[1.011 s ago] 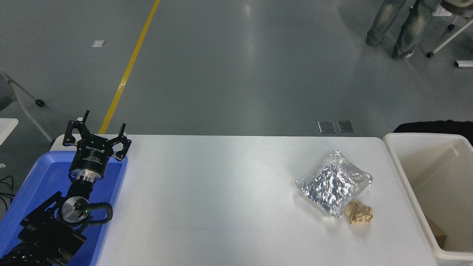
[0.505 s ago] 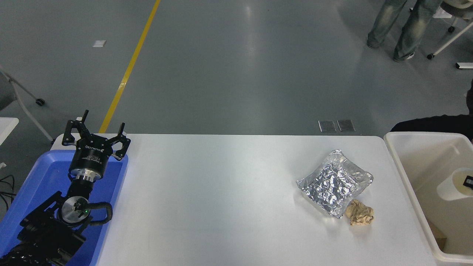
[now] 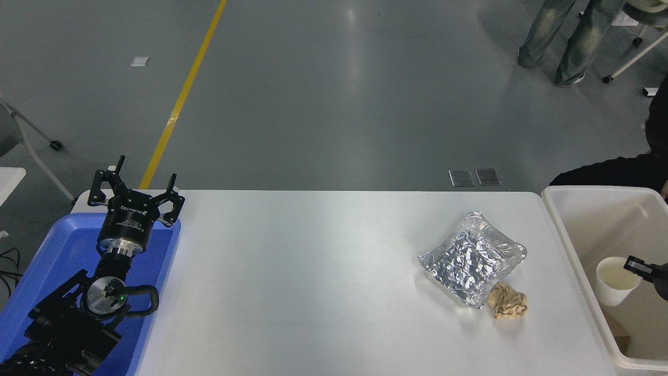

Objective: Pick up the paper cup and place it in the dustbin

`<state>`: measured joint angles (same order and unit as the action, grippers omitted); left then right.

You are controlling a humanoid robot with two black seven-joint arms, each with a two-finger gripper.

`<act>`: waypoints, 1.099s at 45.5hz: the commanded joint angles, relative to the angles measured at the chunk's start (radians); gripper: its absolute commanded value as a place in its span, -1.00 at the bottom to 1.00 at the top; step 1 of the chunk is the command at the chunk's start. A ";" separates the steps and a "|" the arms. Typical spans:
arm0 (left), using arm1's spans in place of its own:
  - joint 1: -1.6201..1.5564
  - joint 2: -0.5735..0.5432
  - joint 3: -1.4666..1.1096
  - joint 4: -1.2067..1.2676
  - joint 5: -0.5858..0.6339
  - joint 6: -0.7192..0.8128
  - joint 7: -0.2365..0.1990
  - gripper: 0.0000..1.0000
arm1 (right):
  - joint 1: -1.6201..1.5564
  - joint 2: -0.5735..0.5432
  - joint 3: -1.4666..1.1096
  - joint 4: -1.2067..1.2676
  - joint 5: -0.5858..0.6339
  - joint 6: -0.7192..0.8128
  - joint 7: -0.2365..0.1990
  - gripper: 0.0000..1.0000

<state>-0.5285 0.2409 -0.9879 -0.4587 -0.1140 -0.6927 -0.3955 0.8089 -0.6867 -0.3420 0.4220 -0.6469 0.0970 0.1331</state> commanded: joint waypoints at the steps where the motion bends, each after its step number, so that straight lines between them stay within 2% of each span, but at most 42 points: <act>1: -0.001 0.000 0.000 0.000 0.001 -0.001 0.001 1.00 | 0.196 -0.128 -0.020 0.196 0.000 -0.005 0.000 1.00; 13: -0.001 0.001 0.000 0.000 0.001 -0.004 0.003 1.00 | 0.594 -0.203 -0.164 0.414 0.042 0.006 -0.001 1.00; 16: -0.001 0.000 0.000 0.000 0.001 -0.004 0.003 1.00 | 0.673 -0.202 -0.196 0.445 0.130 0.006 -0.001 1.00; 23: -0.001 0.000 0.000 0.000 0.002 -0.004 0.003 1.00 | 0.825 -0.202 -0.239 0.497 0.418 0.007 -0.003 1.00; 29: -0.001 0.000 0.000 0.000 0.002 -0.004 0.004 1.00 | 0.909 -0.186 -0.299 0.531 0.542 0.012 -0.003 1.00; 37: -0.001 0.000 0.000 0.000 0.002 -0.005 0.004 1.00 | 1.003 -0.165 -0.333 0.567 0.612 0.069 -0.001 1.00; 44: -0.001 0.000 0.000 0.000 0.001 -0.004 0.003 1.00 | 1.108 -0.157 -0.368 0.688 0.601 0.153 0.003 1.00; 50: 0.001 0.000 0.000 0.000 0.001 -0.004 0.003 1.00 | 1.222 -0.079 -0.480 0.739 0.575 0.204 0.008 1.00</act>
<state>-0.5292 0.2408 -0.9879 -0.4586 -0.1124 -0.6973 -0.3919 1.8456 -0.8431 -0.6909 1.0487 -0.0849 0.2107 0.1347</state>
